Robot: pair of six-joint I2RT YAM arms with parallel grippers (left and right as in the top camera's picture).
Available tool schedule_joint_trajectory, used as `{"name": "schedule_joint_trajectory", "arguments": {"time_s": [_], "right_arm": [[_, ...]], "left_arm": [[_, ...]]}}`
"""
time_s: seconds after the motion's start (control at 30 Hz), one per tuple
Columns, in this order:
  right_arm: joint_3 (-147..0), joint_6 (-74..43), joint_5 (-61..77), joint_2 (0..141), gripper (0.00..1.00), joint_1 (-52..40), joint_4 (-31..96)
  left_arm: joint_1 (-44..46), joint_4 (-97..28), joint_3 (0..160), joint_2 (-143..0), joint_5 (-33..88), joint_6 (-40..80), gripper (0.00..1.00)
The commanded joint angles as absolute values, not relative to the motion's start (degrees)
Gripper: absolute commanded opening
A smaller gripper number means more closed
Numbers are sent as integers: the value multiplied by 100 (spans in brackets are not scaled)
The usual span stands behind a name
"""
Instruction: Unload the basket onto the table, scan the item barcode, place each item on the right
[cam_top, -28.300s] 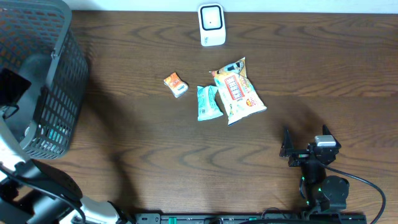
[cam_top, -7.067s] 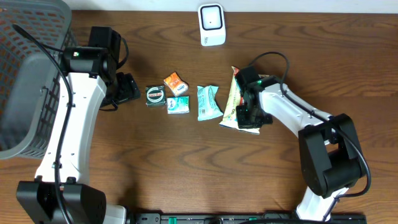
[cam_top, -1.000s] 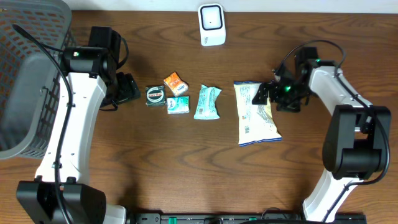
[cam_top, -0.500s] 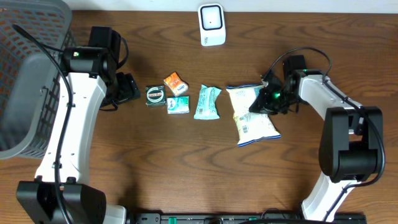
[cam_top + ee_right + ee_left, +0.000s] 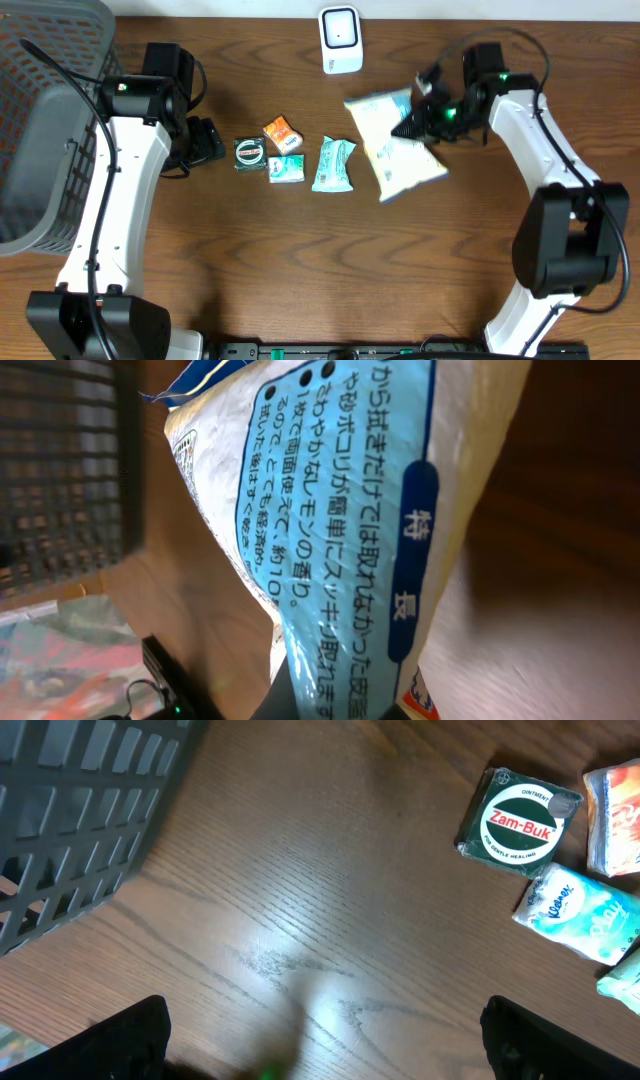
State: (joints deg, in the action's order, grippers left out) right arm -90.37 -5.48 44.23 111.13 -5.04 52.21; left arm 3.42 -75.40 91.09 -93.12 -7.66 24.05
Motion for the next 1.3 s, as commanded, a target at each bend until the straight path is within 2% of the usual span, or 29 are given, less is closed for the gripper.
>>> {"name": "schedule_joint_trajectory", "arguments": {"time_s": [0.0, 0.27, 0.4, 0.87, 1.03, 1.27], "right_arm": [[-9419, -738, 4912, 10479, 1, -694, 5004], [-9417, -1105, 6672, 9789, 1, -858, 3417], [-9417, -1721, 6681, 9727, 1, -862, 2967], [-9393, -1734, 6628, 9741, 1, -1074, 2976], [-9391, -1640, 5975, 9741, 1, -1175, 3293], [-9275, -1074, 3450, 9762, 1, -1219, 4737]], "left_arm": [[322, -7564, 9096, -9349, -819, 2451, 97], [322, -7564, 9096, -9349, -819, 2453, 98], [322, -7564, 9096, -9349, -819, 2453, 97], [322, -7564, 9096, -9349, -819, 2451, 98], [322, -7564, 9096, -9349, -819, 2451, 98], [322, -7564, 9096, -9349, -819, 2451, 98]]}}
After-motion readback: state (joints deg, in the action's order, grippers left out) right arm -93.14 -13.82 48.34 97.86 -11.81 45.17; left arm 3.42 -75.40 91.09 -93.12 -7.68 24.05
